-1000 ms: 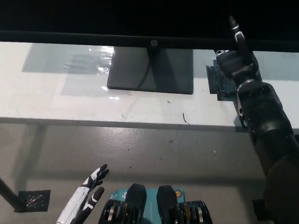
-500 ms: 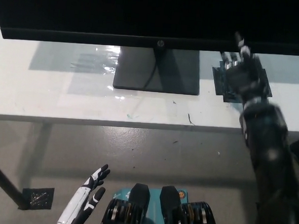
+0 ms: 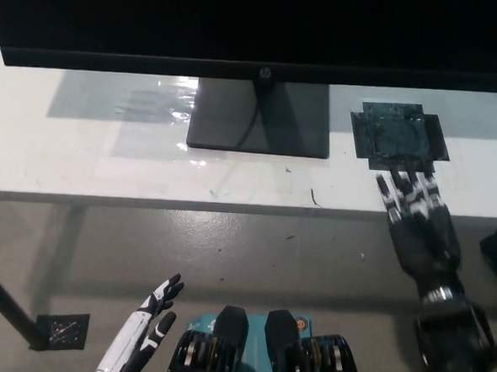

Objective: The monitor is being placed at the center of the desk and the robot uses its right hand to grab on the right side of the monitor and tilt the angle of the montior sideways.

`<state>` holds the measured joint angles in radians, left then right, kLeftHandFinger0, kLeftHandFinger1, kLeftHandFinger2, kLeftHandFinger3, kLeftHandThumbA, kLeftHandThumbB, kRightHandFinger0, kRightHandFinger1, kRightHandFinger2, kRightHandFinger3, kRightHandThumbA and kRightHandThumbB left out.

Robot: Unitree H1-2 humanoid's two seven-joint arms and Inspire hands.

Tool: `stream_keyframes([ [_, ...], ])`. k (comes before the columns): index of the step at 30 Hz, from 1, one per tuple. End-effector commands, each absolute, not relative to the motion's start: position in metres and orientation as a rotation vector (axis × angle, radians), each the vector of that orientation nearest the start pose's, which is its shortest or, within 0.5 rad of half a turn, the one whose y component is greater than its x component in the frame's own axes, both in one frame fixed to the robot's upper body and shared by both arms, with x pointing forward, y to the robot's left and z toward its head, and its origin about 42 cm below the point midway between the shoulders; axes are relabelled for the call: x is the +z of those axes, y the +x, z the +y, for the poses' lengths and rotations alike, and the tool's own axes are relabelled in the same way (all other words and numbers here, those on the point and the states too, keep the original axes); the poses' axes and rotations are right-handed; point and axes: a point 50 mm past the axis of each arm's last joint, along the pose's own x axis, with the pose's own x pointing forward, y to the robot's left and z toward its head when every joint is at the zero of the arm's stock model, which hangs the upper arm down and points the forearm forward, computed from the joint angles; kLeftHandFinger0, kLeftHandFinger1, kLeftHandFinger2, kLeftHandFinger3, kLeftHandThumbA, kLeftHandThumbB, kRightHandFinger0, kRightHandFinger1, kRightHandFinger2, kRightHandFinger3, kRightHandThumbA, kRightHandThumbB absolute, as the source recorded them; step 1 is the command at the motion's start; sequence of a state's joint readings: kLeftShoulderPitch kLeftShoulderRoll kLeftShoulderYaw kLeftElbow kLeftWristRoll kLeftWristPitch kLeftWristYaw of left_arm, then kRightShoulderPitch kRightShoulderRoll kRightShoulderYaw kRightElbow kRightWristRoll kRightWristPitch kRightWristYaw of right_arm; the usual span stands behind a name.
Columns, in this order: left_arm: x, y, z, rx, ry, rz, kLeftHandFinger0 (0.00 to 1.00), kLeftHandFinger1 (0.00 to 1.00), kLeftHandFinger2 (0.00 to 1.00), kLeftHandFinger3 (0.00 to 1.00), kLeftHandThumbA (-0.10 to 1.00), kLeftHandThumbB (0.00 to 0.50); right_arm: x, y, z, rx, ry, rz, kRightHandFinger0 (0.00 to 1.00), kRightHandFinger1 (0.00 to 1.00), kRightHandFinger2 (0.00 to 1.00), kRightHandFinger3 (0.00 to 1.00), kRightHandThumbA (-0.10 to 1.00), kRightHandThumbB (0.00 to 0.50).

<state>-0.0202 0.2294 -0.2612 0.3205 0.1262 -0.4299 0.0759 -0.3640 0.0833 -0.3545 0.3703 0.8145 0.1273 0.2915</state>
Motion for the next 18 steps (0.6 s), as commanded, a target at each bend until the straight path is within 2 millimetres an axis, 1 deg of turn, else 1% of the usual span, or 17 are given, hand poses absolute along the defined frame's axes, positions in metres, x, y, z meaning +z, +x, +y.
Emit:
stream_keyframes([
  [1,0.048,0.274,0.236,-0.233,0.324,-0.185,1.0,1.0,1.0,1.0,1.0,0.316,0.207,0.317,-0.194,0.475,0.855,-0.319,1.0,1.0,1.0,1.0,1.0,0.412],
  [2,0.048,0.274,0.236,-0.233,0.325,-0.187,1.0,1.0,1.0,1.0,1.0,0.31,0.214,0.304,-0.194,0.477,0.786,-0.393,1.0,1.0,1.0,1.0,1.0,0.389],
  [3,0.049,0.275,0.236,-0.233,0.328,-0.189,1.0,1.0,1.0,1.0,1.0,0.308,0.225,0.283,-0.193,0.484,0.681,-0.504,1.0,1.0,1.0,1.0,1.0,0.378],
  [4,0.049,0.276,0.236,-0.232,0.328,-0.19,1.0,1.0,1.0,1.0,1.0,0.302,0.235,0.267,-0.192,0.487,0.589,-0.619,1.0,1.0,1.0,1.0,1.0,0.415],
  [5,0.049,0.276,0.236,-0.232,0.328,-0.19,1.0,1.0,1.0,1.0,1.0,0.3,0.237,0.263,-0.191,0.487,0.563,-0.649,1.0,1.0,1.0,1.0,1.0,0.416],
  [6,0.049,0.276,0.236,-0.232,0.328,-0.19,1.0,1.0,1.0,1.0,1.0,0.299,0.237,0.262,-0.191,0.487,0.563,-0.649,1.0,1.0,1.0,1.0,1.0,0.417],
  [7,0.049,0.276,0.236,-0.235,0.327,-0.19,1.0,1.0,1.0,1.0,1.0,0.301,0.247,0.241,-0.188,0.475,0.439,-0.782,1.0,1.0,1.0,1.0,1.0,0.398],
  [8,0.049,0.276,0.236,-0.236,0.327,-0.19,1.0,1.0,1.0,1.0,1.0,0.303,0.25,0.233,-0.187,0.473,0.404,-0.823,1.0,1.0,1.0,1.0,1.0,0.397],
  [9,0.049,0.276,0.236,-0.236,0.326,-0.19,1.0,1.0,1.0,1.0,1.0,0.304,0.25,0.221,-0.183,0.45,0.322,-0.889,1.0,1.0,1.0,1.0,1.0,0.414],
  [10,0.049,0.277,0.236,-0.235,0.325,-0.19,1.0,1.0,1.0,1.0,1.0,0.305,0.249,0.214,-0.18,0.424,0.278,-0.905,1.0,1.0,1.0,1.0,1.0,0.396],
  [11,0.049,0.277,0.236,-0.235,0.322,-0.189,1.0,1.0,1.0,1.0,1.0,0.307,0.247,0.209,-0.178,0.397,0.247,-0.918,1.0,1.0,1.0,1.0,1.0,0.391],
  [13,0.049,0.277,0.236,-0.235,0.322,-0.189,1.0,1.0,1.0,1.0,1.0,0.308,0.248,0.208,-0.177,0.396,0.243,-0.918,1.0,1.0,1.0,1.0,1.0,0.391],
  [14,0.049,0.276,0.237,-0.235,0.324,-0.189,1.0,1.0,1.0,1.0,1.0,0.302,0.243,0.208,-0.175,0.343,0.19,-0.926,1.0,1.0,1.0,1.0,1.0,0.374],
  [15,0.049,0.275,0.237,-0.237,0.335,-0.189,1.0,1.0,1.0,1.0,1.0,0.298,0.222,0.215,-0.169,0.256,0.094,-0.866,1.0,1.0,1.0,1.0,1.0,0.323],
  [16,0.048,0.274,0.237,-0.241,0.34,-0.188,1.0,1.0,1.0,1.0,1.0,0.296,0.216,0.218,-0.17,0.223,0.054,-0.821,1.0,1.0,1.0,1.0,1.0,0.309],
  [17,0.048,0.274,0.237,-0.241,0.344,-0.19,1.0,1.0,1.0,1.0,1.0,0.295,0.207,0.224,-0.17,0.2,0.02,-0.775,1.0,1.0,1.0,1.0,1.0,0.263],
  [18,0.048,0.274,0.237,-0.241,0.344,-0.19,1.0,1.0,1.0,1.0,1.0,0.294,0.206,0.224,-0.17,0.196,0.013,-0.77,1.0,1.0,1.0,1.0,1.0,0.26],
])
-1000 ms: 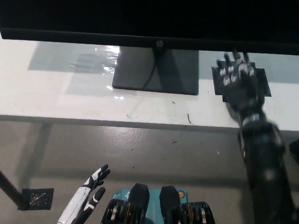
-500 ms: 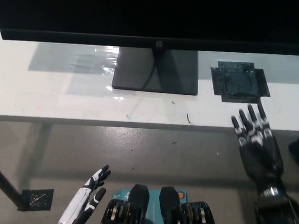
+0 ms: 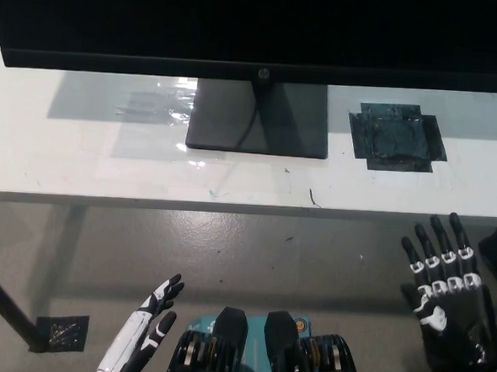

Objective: The monitor is being placed at the center of the desk and the robot uses its right hand to grab on the right side of the monitor and tilt the angle of the montior sideways.

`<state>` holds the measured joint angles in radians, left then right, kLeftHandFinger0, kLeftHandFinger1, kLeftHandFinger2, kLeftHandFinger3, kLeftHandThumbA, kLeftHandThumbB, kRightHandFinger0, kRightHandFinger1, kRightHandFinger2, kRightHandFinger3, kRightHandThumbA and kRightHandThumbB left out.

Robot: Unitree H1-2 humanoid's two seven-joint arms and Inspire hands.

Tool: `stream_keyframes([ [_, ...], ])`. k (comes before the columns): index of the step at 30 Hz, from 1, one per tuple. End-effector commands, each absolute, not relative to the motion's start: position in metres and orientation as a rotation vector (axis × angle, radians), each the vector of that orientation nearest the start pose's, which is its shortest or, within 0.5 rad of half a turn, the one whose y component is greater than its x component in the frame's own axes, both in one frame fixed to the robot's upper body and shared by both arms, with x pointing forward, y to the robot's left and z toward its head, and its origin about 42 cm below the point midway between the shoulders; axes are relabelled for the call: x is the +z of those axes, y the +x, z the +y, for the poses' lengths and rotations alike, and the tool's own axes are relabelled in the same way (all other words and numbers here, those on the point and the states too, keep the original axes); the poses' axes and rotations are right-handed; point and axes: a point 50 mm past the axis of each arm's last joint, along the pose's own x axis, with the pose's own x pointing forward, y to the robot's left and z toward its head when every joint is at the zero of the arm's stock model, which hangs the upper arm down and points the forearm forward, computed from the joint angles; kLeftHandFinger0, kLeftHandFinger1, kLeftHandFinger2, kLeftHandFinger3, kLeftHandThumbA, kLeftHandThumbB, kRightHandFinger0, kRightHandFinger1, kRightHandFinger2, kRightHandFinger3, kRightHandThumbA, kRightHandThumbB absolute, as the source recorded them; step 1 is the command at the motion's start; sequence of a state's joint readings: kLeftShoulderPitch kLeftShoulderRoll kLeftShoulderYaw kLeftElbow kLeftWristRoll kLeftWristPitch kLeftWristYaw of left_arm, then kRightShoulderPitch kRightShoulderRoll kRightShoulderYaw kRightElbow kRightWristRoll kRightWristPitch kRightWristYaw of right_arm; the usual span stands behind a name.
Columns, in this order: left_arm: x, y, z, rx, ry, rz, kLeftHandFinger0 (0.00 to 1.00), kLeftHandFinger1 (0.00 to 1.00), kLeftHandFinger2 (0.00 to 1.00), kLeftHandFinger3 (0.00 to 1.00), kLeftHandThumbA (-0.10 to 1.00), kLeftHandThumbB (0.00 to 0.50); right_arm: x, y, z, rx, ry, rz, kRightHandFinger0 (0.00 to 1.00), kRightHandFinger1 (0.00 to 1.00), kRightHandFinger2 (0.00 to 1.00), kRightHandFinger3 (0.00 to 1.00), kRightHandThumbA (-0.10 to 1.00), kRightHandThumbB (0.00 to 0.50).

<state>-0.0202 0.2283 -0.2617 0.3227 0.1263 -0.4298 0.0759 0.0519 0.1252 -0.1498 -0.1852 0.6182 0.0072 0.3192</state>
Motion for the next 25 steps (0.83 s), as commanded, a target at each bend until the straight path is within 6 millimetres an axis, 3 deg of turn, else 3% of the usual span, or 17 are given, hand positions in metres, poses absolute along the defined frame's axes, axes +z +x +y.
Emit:
stream_keyframes([
  [1,0.048,0.274,0.237,-0.241,0.344,-0.19,1.0,1.0,1.0,1.0,1.0,0.294,0.206,0.224,-0.17,0.195,0.011,-0.769,1.0,1.0,1.0,1.0,1.0,0.26],
  [2,0.048,0.273,0.237,-0.24,0.341,-0.189,1.0,1.0,1.0,1.0,1.0,0.293,0.191,0.234,-0.169,0.166,-0.038,-0.699,1.0,1.0,1.0,1.0,1.0,0.262],
  [3,0.048,0.272,0.237,-0.238,0.336,-0.187,1.0,1.0,1.0,1.0,1.0,0.293,0.159,0.249,-0.17,0.119,-0.169,-0.596,1.0,1.0,1.0,1.0,1.0,0.275],
  [4,0.047,0.271,0.236,-0.235,0.335,-0.186,1.0,1.0,1.0,1.0,1.0,0.294,0.148,0.253,-0.172,0.114,-0.228,-0.572,1.0,1.0,1.0,1.0,1.0,0.273],
  [5,0.047,0.271,0.237,-0.231,0.338,-0.186,1.0,1.0,1.0,1.0,1.0,0.293,0.133,0.26,-0.172,0.119,-0.278,-0.534,1.0,1.0,1.0,1.0,1.0,0.302],
  [9,0.048,0.273,0.239,-0.226,0.332,-0.187,1.0,1.0,1.0,1.0,1.0,0.312,0.104,0.277,-0.173,0.126,-0.361,-0.473,1.0,1.0,1.0,1.0,1.0,0.34],
  [15,0.049,0.273,0.24,-0.228,0.337,-0.19,1.0,1.0,1.0,1.0,1.0,0.293,0.077,0.289,-0.169,0.128,-0.258,-0.341,1.0,1.0,1.0,1.0,1.0,0.361],
  [16,0.049,0.273,0.24,-0.229,0.34,-0.191,1.0,1.0,1.0,1.0,1.0,0.292,0.071,0.293,-0.168,0.126,-0.25,-0.315,1.0,1.0,1.0,1.0,1.0,0.337],
  [25,0.052,0.274,0.241,-0.234,0.34,-0.199,1.0,1.0,1.0,1.0,1.0,0.288,0.068,0.299,-0.166,0.104,-0.256,-0.314,1.0,1.0,1.0,1.0,1.0,0.328],
])
